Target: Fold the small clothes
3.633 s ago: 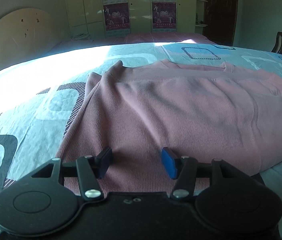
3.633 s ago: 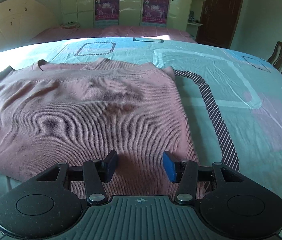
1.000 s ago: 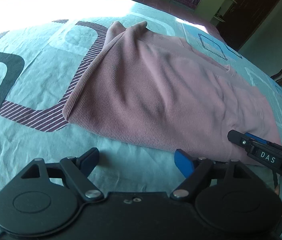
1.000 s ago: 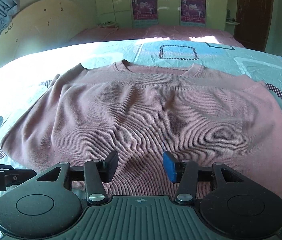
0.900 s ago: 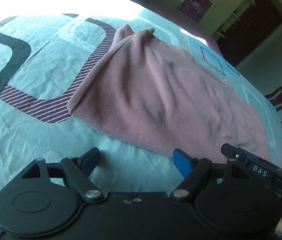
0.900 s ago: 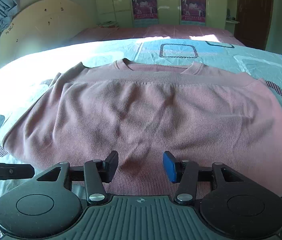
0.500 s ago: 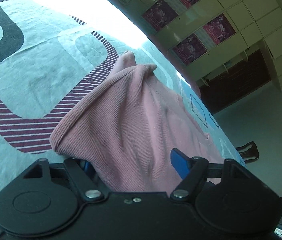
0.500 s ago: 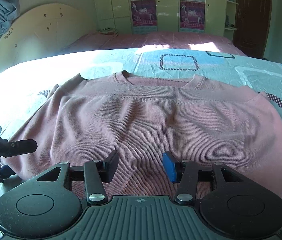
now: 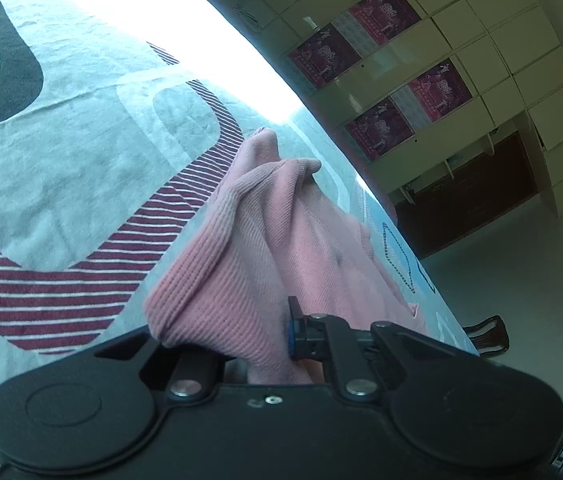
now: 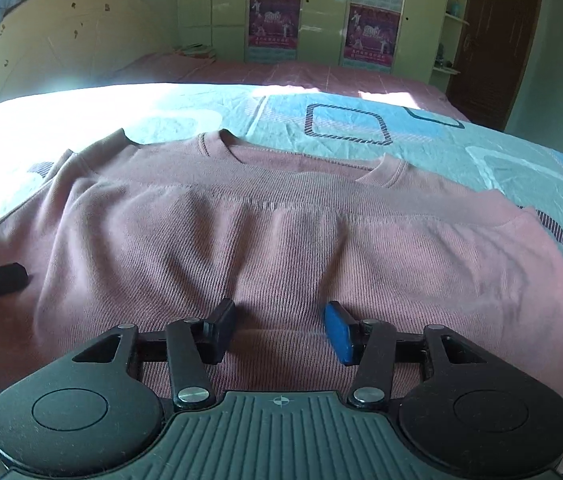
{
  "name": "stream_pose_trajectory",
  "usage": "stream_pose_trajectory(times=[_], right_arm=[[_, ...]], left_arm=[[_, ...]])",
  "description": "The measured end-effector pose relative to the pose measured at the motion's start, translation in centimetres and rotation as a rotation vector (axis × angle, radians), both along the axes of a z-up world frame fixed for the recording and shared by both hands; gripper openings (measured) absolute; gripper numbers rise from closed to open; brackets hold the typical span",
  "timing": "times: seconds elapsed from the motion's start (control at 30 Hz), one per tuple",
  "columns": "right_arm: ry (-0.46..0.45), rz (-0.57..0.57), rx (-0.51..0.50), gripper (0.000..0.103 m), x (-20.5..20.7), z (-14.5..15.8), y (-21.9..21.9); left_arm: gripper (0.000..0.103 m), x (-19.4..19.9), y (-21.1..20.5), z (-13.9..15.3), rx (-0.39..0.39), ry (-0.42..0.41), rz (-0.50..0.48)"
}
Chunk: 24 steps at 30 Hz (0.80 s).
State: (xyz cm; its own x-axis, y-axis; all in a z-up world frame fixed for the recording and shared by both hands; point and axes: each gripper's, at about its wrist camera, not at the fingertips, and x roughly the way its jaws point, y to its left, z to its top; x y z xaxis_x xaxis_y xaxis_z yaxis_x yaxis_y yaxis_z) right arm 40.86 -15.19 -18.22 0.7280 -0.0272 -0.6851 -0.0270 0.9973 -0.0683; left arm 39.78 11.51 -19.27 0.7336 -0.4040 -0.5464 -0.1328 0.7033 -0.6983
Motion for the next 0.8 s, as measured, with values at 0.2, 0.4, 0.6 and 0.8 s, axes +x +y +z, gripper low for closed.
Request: stream_pose_trajectory(times=[0.2,0.4,0.6,0.8], right_arm=[[0.008,0.012,0.056,0.054,0.4,0.5,-0.9],[-0.072,-0.033,0.249,0.056,-1.2,3.3,-5.9],[-0.119,-0.119,0.288,0.056,-3.8,6.0,-13.9],[-0.124,-0.262,0.275,0.056,-7.3,6.5,-22.4]], left_arm=[[0.01,-0.4,-3.0,4.3,0.17,-0.127,-0.054],[0.01,-0.1,-10.0,9.4,0.36,-0.289,-0.208],[0.01,-0.2,-20.6,11.9,0.425,-0.414,-0.447],[0.01,-0.8,-31.4,7.3,0.479,-0.374,-0.685]])
